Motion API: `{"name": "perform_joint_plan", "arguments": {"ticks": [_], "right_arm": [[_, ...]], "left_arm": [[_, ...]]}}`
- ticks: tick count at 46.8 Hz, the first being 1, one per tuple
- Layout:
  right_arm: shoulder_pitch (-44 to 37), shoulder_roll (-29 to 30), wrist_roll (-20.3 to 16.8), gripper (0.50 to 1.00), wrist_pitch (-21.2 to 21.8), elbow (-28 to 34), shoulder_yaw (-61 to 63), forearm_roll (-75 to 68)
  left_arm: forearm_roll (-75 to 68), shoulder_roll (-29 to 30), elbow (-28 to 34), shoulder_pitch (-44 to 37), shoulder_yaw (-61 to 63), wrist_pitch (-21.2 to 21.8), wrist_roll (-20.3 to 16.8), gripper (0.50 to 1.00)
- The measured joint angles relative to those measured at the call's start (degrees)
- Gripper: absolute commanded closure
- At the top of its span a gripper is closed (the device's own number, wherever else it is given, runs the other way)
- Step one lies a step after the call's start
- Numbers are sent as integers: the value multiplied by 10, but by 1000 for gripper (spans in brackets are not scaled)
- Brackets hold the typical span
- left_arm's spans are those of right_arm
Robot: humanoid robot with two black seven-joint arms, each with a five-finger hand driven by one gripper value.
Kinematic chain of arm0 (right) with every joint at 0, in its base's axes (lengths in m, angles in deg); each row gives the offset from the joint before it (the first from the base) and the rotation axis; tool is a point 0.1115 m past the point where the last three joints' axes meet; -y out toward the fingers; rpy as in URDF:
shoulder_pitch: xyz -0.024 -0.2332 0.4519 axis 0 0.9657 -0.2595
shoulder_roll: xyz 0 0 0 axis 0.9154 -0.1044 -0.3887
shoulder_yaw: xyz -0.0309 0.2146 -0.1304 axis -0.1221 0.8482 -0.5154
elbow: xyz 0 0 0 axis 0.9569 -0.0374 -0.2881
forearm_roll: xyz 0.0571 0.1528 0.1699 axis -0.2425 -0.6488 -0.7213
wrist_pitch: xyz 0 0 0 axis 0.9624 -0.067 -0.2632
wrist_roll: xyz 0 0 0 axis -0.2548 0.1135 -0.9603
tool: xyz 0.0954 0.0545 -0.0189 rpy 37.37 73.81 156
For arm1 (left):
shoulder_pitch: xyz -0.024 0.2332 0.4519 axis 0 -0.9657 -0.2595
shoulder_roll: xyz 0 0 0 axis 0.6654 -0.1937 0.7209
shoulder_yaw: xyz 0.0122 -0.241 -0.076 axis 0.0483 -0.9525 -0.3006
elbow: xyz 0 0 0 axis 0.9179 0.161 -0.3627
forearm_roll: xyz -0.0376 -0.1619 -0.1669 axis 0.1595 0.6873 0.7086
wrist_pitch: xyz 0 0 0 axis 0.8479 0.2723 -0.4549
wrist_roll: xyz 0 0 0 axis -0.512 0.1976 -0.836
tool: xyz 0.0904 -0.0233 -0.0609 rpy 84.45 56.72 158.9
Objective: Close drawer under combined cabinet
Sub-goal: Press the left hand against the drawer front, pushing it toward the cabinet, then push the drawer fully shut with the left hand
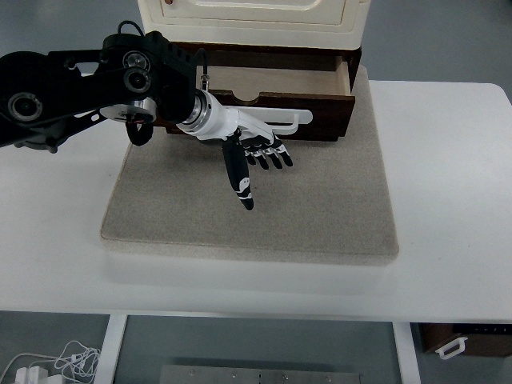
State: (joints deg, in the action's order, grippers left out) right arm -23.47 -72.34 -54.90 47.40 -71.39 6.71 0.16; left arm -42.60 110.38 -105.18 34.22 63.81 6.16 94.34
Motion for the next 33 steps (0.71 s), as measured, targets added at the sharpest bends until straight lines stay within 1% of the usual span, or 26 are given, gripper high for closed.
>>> {"name": "perform_joint_plan", "arguments": {"ticks": [8,22,33], "right_arm": [[0,0,0,548,0,0,0,0],[0,0,0,548,0,0,0,0],[0,0,0,548,0,0,0,0]], "left_arm": [[-12,-1,10,-4,-7,2,0,500],[-17,-12,56,-5,-30,3,-1,500],[-18,-13,81,-7,-35,2,-2,500]]}}
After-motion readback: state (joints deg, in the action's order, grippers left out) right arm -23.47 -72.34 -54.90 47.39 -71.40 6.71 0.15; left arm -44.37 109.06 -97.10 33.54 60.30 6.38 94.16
